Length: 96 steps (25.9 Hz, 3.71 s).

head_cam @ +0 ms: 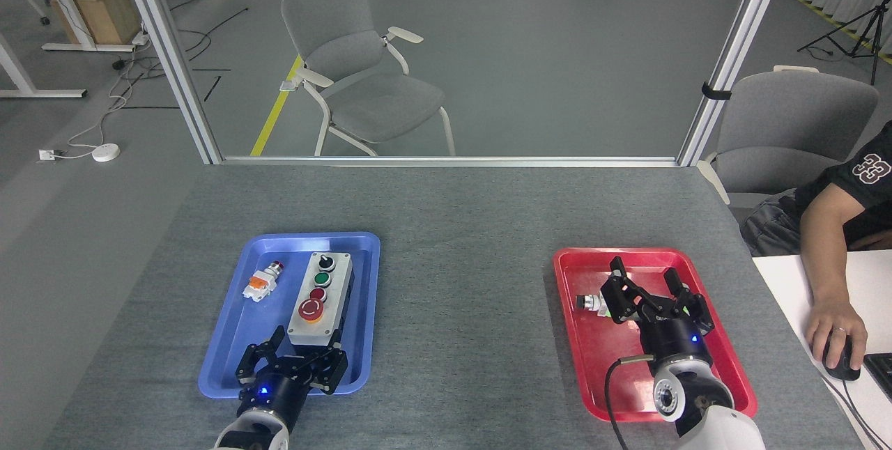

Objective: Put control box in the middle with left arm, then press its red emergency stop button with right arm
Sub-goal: 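Close the left gripper on the near end of the control box, then drag the control box out of the blue tray toward the red tray, then release the control box between the trays and pull the left gripper back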

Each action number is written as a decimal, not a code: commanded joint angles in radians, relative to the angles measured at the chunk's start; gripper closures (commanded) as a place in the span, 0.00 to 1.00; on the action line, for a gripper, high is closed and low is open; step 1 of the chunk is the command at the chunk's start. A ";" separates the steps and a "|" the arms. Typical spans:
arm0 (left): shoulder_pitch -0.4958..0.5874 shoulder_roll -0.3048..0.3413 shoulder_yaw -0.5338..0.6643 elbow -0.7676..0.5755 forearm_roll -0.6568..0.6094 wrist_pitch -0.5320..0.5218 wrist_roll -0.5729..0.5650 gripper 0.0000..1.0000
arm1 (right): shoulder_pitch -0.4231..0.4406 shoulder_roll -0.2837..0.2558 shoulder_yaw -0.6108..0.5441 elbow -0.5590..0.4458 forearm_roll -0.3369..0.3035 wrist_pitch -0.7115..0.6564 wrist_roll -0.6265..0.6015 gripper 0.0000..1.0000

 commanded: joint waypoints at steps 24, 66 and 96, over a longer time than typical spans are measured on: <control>-0.187 -0.068 -0.032 0.291 -0.002 0.038 -0.001 0.01 | -0.003 -0.003 -0.002 0.000 0.000 0.000 -0.001 0.00; -0.082 -0.209 -0.335 -0.001 0.003 -0.020 -0.102 1.00 | -0.011 -0.003 0.000 0.000 0.000 0.002 0.002 0.00; 0.013 0.004 -0.467 -0.182 0.029 0.098 -0.091 0.01 | -0.020 -0.051 0.002 0.000 -0.037 -0.041 0.017 0.48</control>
